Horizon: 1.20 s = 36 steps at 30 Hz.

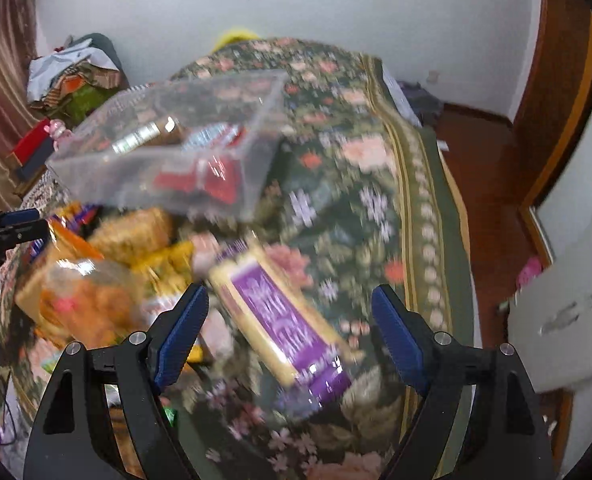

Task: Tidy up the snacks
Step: 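Grasp purple cake bar with right tool while left tool grasps blue cookie bag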

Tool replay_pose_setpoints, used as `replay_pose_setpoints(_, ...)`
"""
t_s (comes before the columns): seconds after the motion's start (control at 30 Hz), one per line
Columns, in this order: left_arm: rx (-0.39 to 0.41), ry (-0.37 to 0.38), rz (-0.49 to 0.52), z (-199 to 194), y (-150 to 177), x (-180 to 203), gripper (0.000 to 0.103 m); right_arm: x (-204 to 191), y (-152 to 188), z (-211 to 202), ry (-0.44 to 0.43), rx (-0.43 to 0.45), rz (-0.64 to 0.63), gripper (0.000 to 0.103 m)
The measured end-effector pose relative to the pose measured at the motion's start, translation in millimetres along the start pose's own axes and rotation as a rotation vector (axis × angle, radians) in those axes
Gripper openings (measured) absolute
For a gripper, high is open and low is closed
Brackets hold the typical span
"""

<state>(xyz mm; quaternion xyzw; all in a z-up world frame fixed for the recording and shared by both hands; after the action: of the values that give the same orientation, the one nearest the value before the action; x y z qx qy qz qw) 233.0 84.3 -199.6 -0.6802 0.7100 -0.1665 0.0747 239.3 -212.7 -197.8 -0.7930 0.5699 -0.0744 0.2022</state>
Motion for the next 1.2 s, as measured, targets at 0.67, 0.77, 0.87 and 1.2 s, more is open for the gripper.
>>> replay_pose_setpoints(0.67, 0.007, 0.061, -0.089, 28.0, 0.4, 1.3, 0.076, -9.3, 10.0, 31.0, -0.023, -0.047, -0.062, 0.042)
replay_pose_setpoints(0.77, 0.009, 0.056, -0.092, 23.0, 11.0, 0.8, 0.071, -11.0, 14.3, 27.9, -0.021, -0.041, -0.062, 0.042)
replay_pose_setpoints(0.87, 0.017, 0.039, -0.096, 17.0, 20.3, -0.1, 0.068, -13.1, 18.8, 25.5, -0.019, -0.034, -0.057, 0.042)
replay_pose_setpoints(1.2, 0.078, -0.023, -0.087, -19.4, 45.7, 3.3, 0.062, -18.9, 29.0, 1.1, -0.013, 0.025, -0.049, 0.042)
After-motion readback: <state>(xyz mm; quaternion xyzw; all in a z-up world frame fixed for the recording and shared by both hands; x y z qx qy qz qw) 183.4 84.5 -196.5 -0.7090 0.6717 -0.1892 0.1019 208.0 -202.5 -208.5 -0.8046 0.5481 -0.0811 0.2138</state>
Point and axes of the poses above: each gripper's, at about its wrist camera, not at the fingertips, and z roughly the way its jaws point, x to its right, y to its underside, the point moved 2 cm from there along z, roughly the way its jaws point, and after that the axes turned 12 degrees about -x, right-handed, at the moved point
